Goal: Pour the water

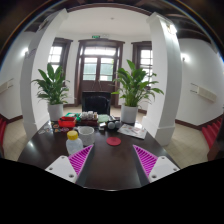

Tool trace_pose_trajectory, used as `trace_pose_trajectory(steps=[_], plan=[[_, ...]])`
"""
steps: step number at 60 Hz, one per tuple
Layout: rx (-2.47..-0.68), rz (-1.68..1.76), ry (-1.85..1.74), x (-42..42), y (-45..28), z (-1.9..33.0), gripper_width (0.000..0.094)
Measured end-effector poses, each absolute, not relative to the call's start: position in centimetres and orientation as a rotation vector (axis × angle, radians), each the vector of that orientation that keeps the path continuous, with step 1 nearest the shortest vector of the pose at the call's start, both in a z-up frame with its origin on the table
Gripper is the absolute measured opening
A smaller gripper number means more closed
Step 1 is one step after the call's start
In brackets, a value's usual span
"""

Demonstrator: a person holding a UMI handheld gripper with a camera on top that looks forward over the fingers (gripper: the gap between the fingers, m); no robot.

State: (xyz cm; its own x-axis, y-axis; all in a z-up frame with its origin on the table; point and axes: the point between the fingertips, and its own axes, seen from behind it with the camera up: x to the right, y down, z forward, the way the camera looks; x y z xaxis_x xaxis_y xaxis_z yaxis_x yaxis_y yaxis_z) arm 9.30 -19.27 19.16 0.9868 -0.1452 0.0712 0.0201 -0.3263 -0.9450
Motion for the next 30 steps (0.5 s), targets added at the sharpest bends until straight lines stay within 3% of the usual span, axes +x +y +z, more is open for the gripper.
trace_pose_trajectory(steps=[8, 22, 30], plan=[[-1.897, -0.085, 0.059, 6.0, -19.8, 16.6, 0.0756], [-1.942, 0.022, -0.015, -1.4, -17.5, 8.5, 0.0764], [-1.939, 0.02, -0.068, -3.3, -14.6, 7.0, 0.0767]])
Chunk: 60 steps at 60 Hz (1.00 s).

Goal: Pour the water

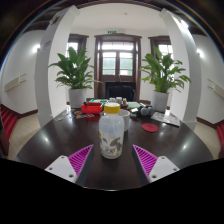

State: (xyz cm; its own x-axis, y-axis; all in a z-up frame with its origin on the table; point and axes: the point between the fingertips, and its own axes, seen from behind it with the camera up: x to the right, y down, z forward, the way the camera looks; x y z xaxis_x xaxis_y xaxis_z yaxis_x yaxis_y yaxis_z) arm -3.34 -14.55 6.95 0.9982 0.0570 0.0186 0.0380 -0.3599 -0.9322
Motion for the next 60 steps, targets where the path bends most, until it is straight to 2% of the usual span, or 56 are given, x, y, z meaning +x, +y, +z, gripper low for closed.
trace_pose_trajectory(steps=[23, 29, 31, 42, 53, 60], plan=[[-1.832, 0.08, -0.01, -4.5, -5.9, 7.8, 0.0763], [-1.842, 0.078, 0.003, -4.4, -4.9, 6.6, 0.0701], [-1.841, 0.061, 0.005, -4.1, -4.9, 6.6, 0.0589], [-1.816, 0.047, -0.026, -4.5, -4.4, 6.5, 0.0463], [-1.828, 0.013, -0.033, -4.6, -4.2, 6.4, 0.0457], [-1.849, 0.091, -0.016, -8.4, -2.9, 6.8, 0.0455]])
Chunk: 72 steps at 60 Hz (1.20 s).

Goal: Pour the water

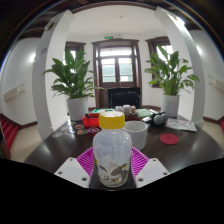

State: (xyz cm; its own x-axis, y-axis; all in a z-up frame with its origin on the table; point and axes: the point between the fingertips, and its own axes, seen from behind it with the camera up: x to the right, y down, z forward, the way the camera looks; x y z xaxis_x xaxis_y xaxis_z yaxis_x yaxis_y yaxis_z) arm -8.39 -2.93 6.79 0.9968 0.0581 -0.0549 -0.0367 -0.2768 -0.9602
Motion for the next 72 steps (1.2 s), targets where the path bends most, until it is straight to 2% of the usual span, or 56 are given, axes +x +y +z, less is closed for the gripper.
trace_pose_trajectory(steps=[10, 19, 28, 36, 56, 72], plan=[[-1.871, 0.39, 0.179, -15.7, 1.7, 7.6, 0.0456], [-1.793, 0.719, 0.54, -17.7, 5.5, 9.6, 0.0457], [-1.586, 1.003, 0.943, -16.1, 7.6, 12.3, 0.0459], [-1.339, 1.207, 1.164, -13.4, 8.9, 14.2, 0.0459], [-0.913, 1.559, 1.501, -9.5, 11.4, 15.4, 0.0458], [-0.972, 1.529, 1.472, -10.0, 11.2, 15.3, 0.0461]])
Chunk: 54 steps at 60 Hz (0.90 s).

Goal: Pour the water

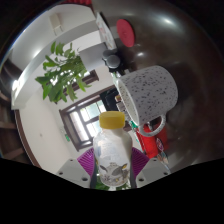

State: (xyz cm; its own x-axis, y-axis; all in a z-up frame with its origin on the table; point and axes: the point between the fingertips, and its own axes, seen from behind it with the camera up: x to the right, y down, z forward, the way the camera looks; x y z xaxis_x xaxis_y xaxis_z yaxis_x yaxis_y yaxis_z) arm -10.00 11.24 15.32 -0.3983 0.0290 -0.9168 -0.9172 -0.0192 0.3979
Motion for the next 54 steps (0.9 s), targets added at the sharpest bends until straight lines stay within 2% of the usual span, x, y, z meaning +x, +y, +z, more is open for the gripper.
trace_pose_trajectory(steps=[10, 18, 22, 33, 35, 41, 42, 54], plan=[[-1.263, 1.303, 1.148, -11.7, 11.9, 18.7, 0.0461], [-1.52, 0.902, 0.745, -10.4, 12.1, 22.4, 0.0477], [-1.625, 0.622, 0.554, -7.8, 11.9, 23.1, 0.0475], [-1.701, 0.02, 0.23, 1.4, 11.6, 24.9, 0.0476], [-1.704, -0.061, 0.213, 4.9, 12.4, 23.6, 0.0477], [-1.738, -0.222, 0.238, 8.2, 11.1, 22.8, 0.0482], [-1.74, -0.229, 0.237, 10.4, 12.2, 21.3, 0.048], [-1.82, -0.266, 0.326, 15.5, 11.7, 13.2, 0.0481]])
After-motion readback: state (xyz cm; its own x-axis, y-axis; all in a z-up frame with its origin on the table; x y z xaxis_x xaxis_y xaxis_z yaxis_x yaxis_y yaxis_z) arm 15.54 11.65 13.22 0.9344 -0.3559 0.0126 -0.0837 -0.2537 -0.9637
